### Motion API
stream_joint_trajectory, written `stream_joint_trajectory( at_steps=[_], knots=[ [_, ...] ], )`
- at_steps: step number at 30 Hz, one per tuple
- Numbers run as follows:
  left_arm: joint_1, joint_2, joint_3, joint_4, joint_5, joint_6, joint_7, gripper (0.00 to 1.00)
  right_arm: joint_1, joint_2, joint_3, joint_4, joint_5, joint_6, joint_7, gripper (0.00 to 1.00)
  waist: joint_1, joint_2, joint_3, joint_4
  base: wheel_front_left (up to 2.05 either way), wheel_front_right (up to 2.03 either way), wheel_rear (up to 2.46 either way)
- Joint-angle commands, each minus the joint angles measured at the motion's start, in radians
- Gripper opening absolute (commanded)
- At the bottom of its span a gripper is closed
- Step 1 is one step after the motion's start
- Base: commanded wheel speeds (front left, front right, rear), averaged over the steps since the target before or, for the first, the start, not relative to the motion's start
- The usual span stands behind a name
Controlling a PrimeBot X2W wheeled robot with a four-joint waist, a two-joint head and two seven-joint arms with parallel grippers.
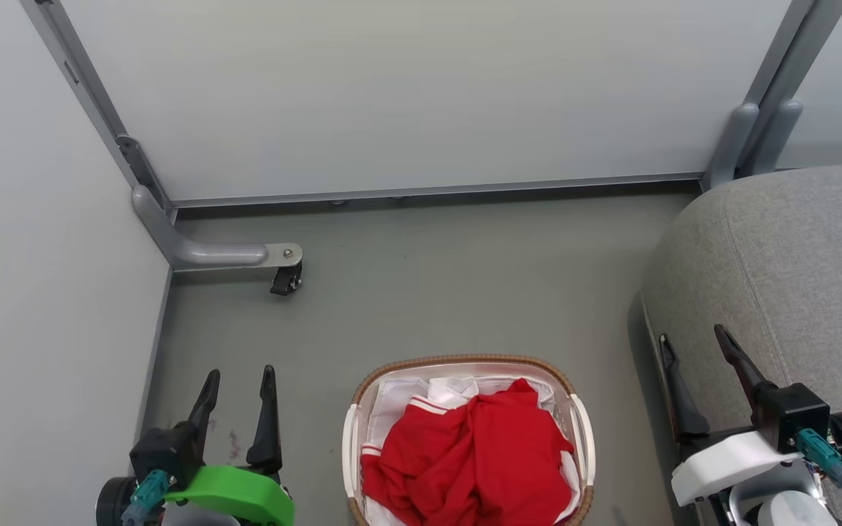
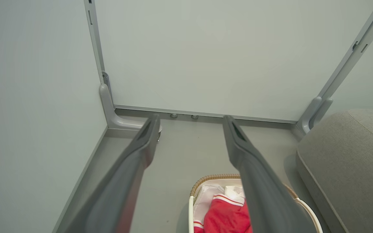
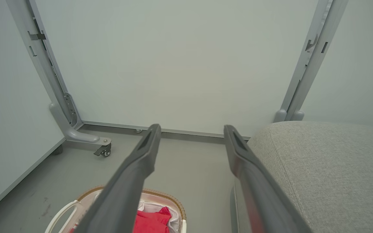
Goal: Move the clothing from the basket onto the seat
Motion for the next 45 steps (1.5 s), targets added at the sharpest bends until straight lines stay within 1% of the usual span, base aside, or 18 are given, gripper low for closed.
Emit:
stream_joint_trajectory(
  at_steps=[1, 6, 13, 19, 27, 31, 36, 40, 45],
  knots=[
    [-0.011, 0.006, -0.002, -0.004, -0.003, 0.002, -0.001, 1.0, -0.011, -0.006, -0.004, -0.006, -0.003, 0.0, -0.005, 1.0, 0.0, 0.0, 0.017, -0.002, 0.0, 0.0, 0.0],
    [-0.059, 0.006, -0.009, -0.008, 0.017, 0.001, -0.001, 1.0, -0.047, -0.005, 0.001, -0.024, -0.005, 0.0, -0.005, 1.0, 0.0, 0.0, 0.085, -0.012, 0.0, 0.0, 0.0],
    [-0.189, 0.006, -0.026, 0.025, 0.05, -0.008, -0.001, 1.0, -0.136, -0.005, 0.004, -0.055, 0.011, 0.0, -0.005, 1.0, 0.0, 0.0, 0.242, -0.047, 0.0, 0.0, 0.0],
    [-0.333, 0.006, -0.1, 0.157, 0.063, -0.017, -0.001, 1.0, -0.203, -0.005, -0.01, -0.066, 0.028, 0.0, -0.005, 1.0, 0.0, 0.0, 0.379, -0.081, 0.0, 0.0, 0.0],
    [-0.479, 0.006, -0.232, 0.371, 0.085, -0.024, -0.001, 1.0, -0.257, -0.005, -0.007, -0.075, 0.061, 0.0, -0.005, 1.0, 0.0, 0.0, 0.519, -0.148, 0.0, 0.0, 0.0],
    [-0.533, 0.007, -0.301, 0.468, 0.091, -0.026, -0.001, 1.0, -0.284, -0.004, 0.003, -0.079, 0.083, 0.0, -0.005, 1.0, 0.0, 0.0, 0.577, -0.185, 0.0, 0.0, 0.0],
    [-0.59, 0.032, -0.376, 0.572, 0.084, -0.025, -0.001, 1.0, -0.315, -0.004, 0.033, -0.087, 0.114, 0.0, -0.005, 1.0, 0.0, 0.0, 0.646, -0.237, 0.0, 0.0, 0.0],
    [-0.63, 0.035, -0.412, 0.642, 0.056, -0.026, -0.001, 1.0, -0.332, -0.004, 0.051, -0.089, 0.138, 0.0, -0.005, 1.0, 0.0, 0.0, 0.69, -0.268, 0.0, 0.0, 0.0],
    [-0.676, 0.045, -0.46, 0.695, 0.043, -0.026, -0.001, 1.0, -0.345, -0.004, 0.069, -0.091, 0.168, 0.0, -0.005, 1.0, 0.0, 0.0, 0.734, -0.301, 0.0, 0.0, 0.0]
  ],
)
